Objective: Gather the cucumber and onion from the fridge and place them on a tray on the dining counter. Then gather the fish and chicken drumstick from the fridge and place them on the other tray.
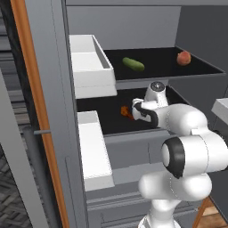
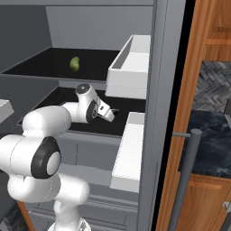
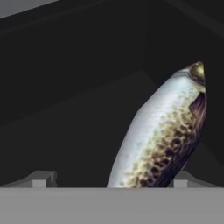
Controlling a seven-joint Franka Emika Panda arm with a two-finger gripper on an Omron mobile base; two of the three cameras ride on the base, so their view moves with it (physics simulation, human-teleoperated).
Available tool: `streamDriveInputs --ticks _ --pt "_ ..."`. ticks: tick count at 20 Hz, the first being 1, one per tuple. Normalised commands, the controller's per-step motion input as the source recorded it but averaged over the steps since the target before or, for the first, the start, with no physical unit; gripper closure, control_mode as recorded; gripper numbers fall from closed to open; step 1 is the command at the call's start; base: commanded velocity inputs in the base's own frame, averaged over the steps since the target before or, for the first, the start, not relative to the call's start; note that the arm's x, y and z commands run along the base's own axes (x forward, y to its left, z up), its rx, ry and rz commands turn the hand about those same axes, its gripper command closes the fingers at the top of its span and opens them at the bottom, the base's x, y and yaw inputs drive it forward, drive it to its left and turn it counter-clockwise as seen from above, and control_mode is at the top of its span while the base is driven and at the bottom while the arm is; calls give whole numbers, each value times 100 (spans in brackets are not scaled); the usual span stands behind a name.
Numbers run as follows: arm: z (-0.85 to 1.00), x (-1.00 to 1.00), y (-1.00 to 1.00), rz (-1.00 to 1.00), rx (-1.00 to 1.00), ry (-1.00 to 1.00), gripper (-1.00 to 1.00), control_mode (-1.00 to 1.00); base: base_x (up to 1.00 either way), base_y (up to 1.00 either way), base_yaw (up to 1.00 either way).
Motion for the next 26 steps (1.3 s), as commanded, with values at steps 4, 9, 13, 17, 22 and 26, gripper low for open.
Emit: streamDriveInputs --ticks 4,9,13,17,22,26 --pt "-53 -27 -8 0 0 0 100 -100 0 0 0" --pt "-32 -10 0 0 1 -2 100 -100 0 0 0" --pt "-16 -31 -2 -1 1 -6 100 -100 0 0 0" --pt "0 -68 -14 -12 7 -7 100 -100 0 0 0" --pt "22 -82 -6 -13 8 -7 100 -100 0 0 0" --pt "48 -65 18 -15 3 -3 100 -100 0 0 0"
